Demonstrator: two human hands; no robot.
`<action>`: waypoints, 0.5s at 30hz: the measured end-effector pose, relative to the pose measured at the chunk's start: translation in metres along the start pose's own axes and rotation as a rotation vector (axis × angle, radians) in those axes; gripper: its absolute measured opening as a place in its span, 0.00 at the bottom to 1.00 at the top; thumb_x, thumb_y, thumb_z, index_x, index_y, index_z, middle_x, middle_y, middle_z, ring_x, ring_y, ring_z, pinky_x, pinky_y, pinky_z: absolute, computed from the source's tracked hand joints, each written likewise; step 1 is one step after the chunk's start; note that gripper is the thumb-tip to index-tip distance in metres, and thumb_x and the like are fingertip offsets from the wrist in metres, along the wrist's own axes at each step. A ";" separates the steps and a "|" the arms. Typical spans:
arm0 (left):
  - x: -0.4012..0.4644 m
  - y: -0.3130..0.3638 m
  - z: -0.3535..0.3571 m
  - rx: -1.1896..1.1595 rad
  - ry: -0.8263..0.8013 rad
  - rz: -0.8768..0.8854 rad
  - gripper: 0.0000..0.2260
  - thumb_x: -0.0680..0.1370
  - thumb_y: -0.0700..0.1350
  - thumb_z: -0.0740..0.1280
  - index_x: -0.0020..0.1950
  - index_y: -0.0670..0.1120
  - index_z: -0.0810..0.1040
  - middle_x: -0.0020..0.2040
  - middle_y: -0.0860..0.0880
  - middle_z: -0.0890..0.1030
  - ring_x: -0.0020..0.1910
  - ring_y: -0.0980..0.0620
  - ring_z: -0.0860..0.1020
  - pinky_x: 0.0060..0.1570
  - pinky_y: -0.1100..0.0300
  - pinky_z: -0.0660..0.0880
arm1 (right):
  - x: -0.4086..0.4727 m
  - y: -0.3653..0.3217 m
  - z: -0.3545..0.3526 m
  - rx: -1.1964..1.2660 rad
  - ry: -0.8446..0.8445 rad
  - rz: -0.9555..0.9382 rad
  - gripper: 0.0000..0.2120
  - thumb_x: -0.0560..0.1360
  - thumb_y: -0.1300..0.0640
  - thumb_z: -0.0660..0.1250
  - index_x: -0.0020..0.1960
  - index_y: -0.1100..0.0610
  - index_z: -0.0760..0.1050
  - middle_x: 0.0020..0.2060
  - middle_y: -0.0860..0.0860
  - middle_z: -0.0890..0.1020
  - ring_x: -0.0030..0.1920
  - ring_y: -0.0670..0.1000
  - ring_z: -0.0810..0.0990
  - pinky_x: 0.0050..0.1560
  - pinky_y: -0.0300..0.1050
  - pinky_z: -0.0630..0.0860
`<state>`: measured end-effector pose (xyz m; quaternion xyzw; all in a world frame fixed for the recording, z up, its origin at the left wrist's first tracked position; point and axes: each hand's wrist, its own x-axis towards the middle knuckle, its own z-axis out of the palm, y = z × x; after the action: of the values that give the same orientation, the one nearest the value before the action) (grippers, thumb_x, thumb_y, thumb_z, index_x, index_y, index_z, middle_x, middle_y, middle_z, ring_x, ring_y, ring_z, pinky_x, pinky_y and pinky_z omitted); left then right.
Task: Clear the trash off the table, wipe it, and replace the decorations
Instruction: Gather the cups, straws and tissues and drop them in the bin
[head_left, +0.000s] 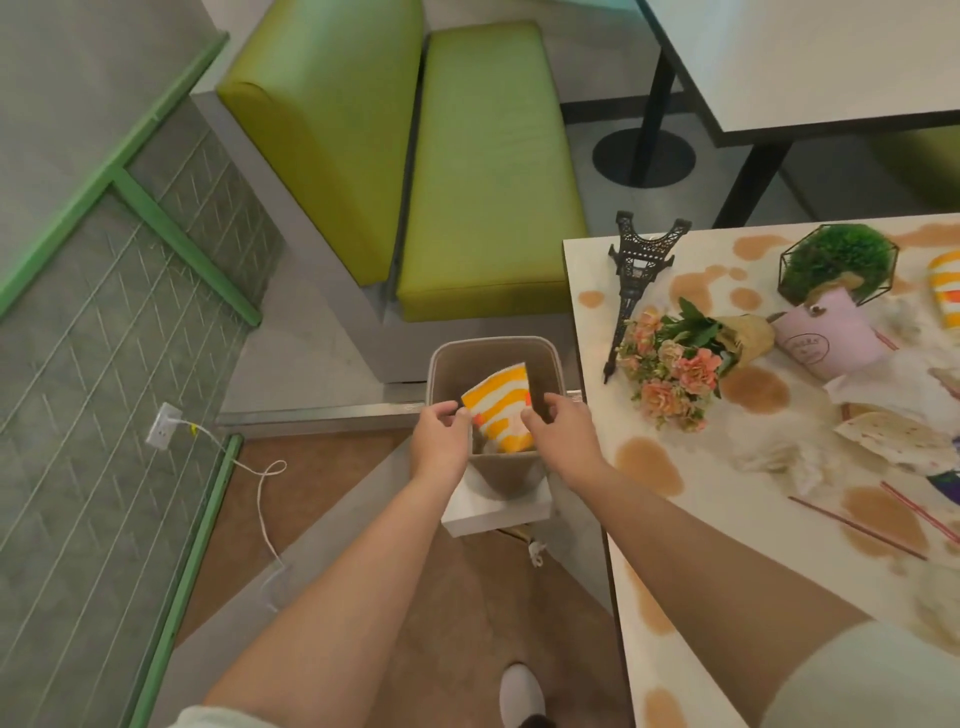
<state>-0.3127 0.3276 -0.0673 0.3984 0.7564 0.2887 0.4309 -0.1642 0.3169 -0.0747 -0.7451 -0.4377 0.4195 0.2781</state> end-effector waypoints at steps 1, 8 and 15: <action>-0.002 0.000 0.001 0.011 -0.006 0.010 0.11 0.81 0.49 0.62 0.62 0.48 0.74 0.53 0.52 0.77 0.48 0.55 0.73 0.49 0.61 0.68 | -0.004 0.002 -0.002 -0.001 -0.008 0.006 0.24 0.78 0.50 0.65 0.72 0.55 0.70 0.65 0.55 0.73 0.64 0.55 0.74 0.65 0.50 0.71; -0.031 0.011 0.025 0.047 -0.100 0.064 0.10 0.80 0.53 0.63 0.57 0.50 0.77 0.54 0.52 0.80 0.53 0.51 0.78 0.56 0.54 0.75 | -0.036 0.022 -0.052 0.085 0.106 0.026 0.06 0.79 0.53 0.64 0.52 0.52 0.78 0.43 0.46 0.79 0.42 0.45 0.76 0.38 0.40 0.70; -0.085 0.033 0.086 0.080 -0.253 0.126 0.07 0.81 0.53 0.62 0.54 0.52 0.76 0.51 0.52 0.80 0.51 0.51 0.78 0.49 0.55 0.74 | -0.057 0.059 -0.125 0.181 0.248 0.040 0.07 0.76 0.51 0.68 0.44 0.55 0.78 0.40 0.49 0.80 0.40 0.49 0.77 0.36 0.42 0.71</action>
<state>-0.1986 0.2799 -0.0458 0.4952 0.6803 0.2324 0.4878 -0.0457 0.2329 -0.0374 -0.7716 -0.3456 0.3676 0.3875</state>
